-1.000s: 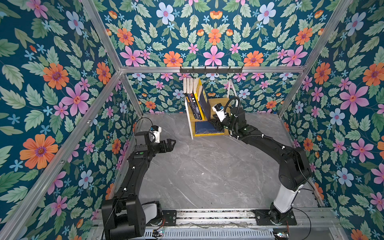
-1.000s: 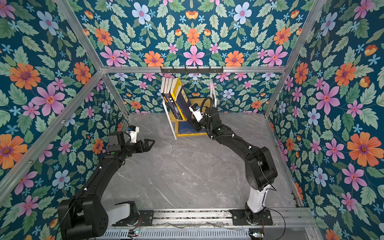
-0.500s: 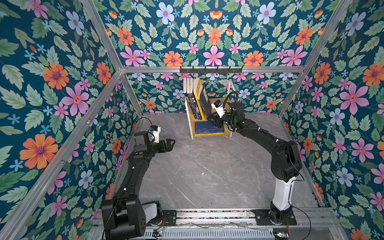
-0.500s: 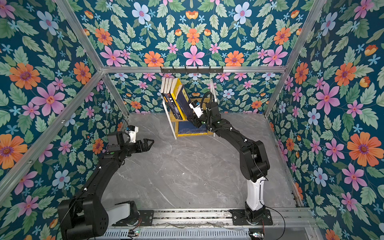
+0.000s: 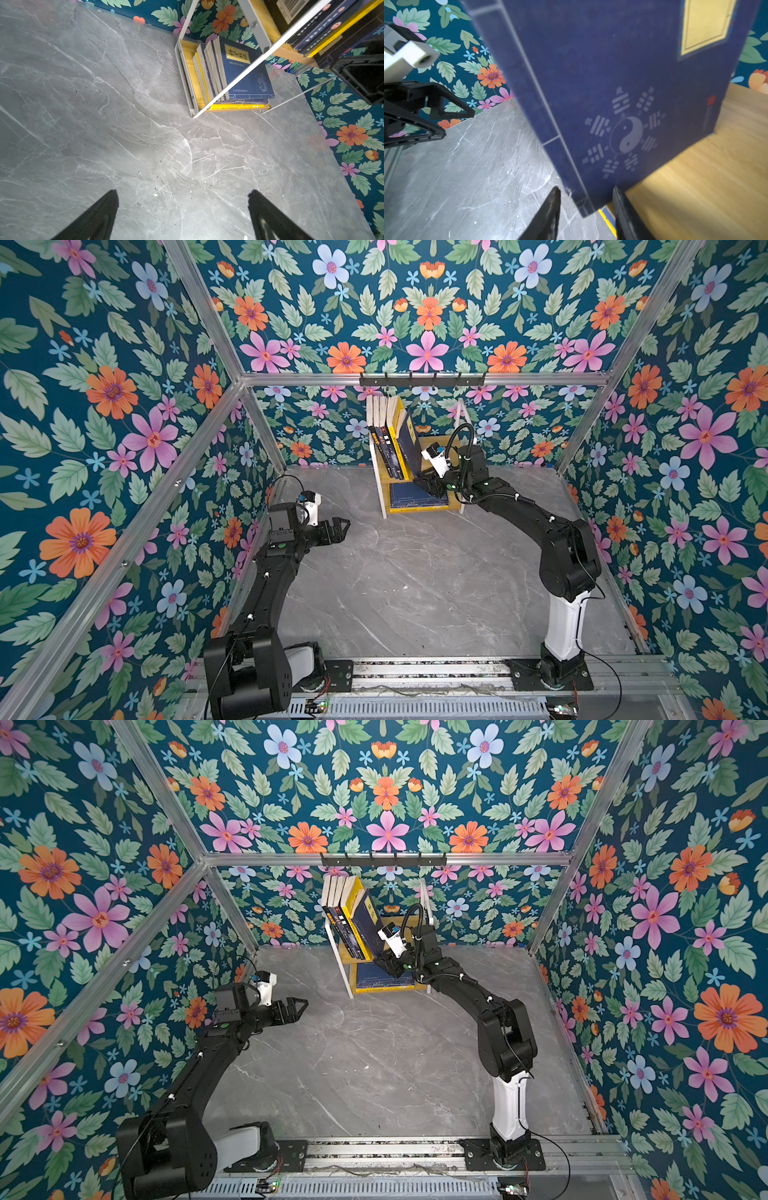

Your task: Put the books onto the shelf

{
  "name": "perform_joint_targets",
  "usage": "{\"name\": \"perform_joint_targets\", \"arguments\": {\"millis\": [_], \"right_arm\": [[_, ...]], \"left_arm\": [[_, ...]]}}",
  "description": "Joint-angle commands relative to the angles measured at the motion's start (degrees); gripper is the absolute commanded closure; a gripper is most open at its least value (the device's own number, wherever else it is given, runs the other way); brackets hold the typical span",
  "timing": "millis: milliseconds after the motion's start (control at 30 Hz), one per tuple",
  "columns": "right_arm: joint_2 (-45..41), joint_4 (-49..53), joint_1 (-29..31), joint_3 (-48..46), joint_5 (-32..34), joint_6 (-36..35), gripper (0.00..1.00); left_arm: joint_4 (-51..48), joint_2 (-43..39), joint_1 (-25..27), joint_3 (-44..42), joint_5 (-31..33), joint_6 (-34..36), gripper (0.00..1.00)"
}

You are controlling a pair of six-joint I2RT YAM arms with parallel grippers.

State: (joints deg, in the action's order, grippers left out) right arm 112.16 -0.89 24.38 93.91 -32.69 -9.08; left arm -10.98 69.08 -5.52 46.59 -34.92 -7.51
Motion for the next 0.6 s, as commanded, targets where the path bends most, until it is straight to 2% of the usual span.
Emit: {"name": "perform_joint_targets", "arguments": {"millis": [0,100,167,233,267,400,467,567], "right_arm": [[-3.4,-1.8,-0.1,-2.4,-0.5,1.8,0.58],[-6.2,-2.3,-0.1,-4.9,4.0,5.5,0.62],[-7.0,-2.6,0.0,-5.9,7.6,8.1,0.72],[-6.8,-2.9,0.8,-6.0,15.2,10.6,0.82],[-6.2,-2.6,1.7,-5.5,19.7,11.3,0.84],[-1.2,2.8,4.5,0.8,30.1,12.7,0.87],[1.2,4.3,5.3,3.3,34.1,13.5,0.9],[3.7,5.1,5.8,5.6,36.4,16.5,0.96]], "left_arm": [[1.3,0.1,0.0,0.3,-0.7,-0.4,0.0],[0.7,-0.1,-0.1,0.6,-0.9,-0.5,0.0],[0.6,0.0,-0.1,0.5,-0.6,-0.3,0.0],[1.2,0.2,-0.1,0.2,-0.7,-0.6,0.0],[1.4,0.3,-0.1,0.3,-0.9,-1.0,0.0],[1.0,0.2,-0.1,0.7,-1.2,-1.5,0.0],[1.3,-0.1,0.0,0.3,-1.0,-1.5,0.0],[0.7,-0.4,0.0,0.8,-1.4,-1.6,0.0]]}}
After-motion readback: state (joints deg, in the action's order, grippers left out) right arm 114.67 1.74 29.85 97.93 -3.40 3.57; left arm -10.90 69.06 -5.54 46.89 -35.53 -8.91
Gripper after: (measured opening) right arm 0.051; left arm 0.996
